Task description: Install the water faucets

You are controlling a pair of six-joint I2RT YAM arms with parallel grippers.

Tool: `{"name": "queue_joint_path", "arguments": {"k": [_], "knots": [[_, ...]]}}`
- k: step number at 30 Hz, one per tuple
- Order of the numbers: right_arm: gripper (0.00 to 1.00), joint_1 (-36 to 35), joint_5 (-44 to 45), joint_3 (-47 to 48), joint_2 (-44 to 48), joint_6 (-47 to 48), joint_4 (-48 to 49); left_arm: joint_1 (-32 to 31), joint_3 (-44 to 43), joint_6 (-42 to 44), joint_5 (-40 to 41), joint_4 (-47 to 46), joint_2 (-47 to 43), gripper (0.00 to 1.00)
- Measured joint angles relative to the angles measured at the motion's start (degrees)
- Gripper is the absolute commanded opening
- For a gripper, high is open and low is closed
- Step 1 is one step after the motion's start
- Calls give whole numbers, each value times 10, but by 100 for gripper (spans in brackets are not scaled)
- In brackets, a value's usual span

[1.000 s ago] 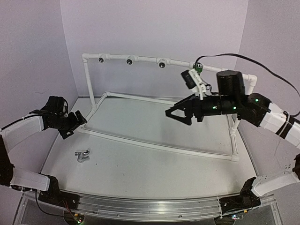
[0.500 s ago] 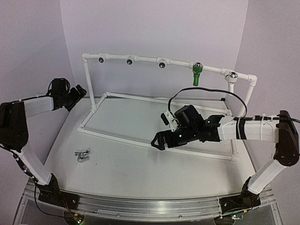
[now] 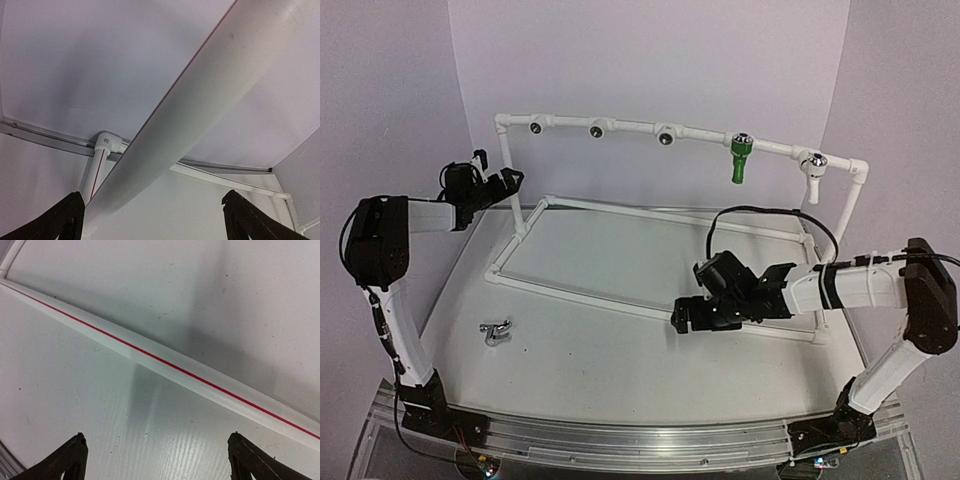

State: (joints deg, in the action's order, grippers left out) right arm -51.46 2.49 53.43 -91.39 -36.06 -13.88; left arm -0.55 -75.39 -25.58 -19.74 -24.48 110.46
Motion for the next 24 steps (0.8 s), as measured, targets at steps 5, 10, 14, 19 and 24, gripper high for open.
{"name": "queue_joint_path", "arguments": {"k": [5,10,14,19,24], "knots": [[98,0,70,-2,-20,-38,-43,0,-65,44,-12,-14,52,96],[98,11,112,-7,-68,-71,-78,0,-88,84,-10,-15,75,85],[98,21,124,-7,-91,-96,-87,0,-91,114,-5,-15,80,59],[98,28,129,-8,-93,-121,-87,0,-91,146,14,-20,80,40],[98,42,132,-18,-88,-141,-78,-3,-47,168,47,-34,52,22]]}}
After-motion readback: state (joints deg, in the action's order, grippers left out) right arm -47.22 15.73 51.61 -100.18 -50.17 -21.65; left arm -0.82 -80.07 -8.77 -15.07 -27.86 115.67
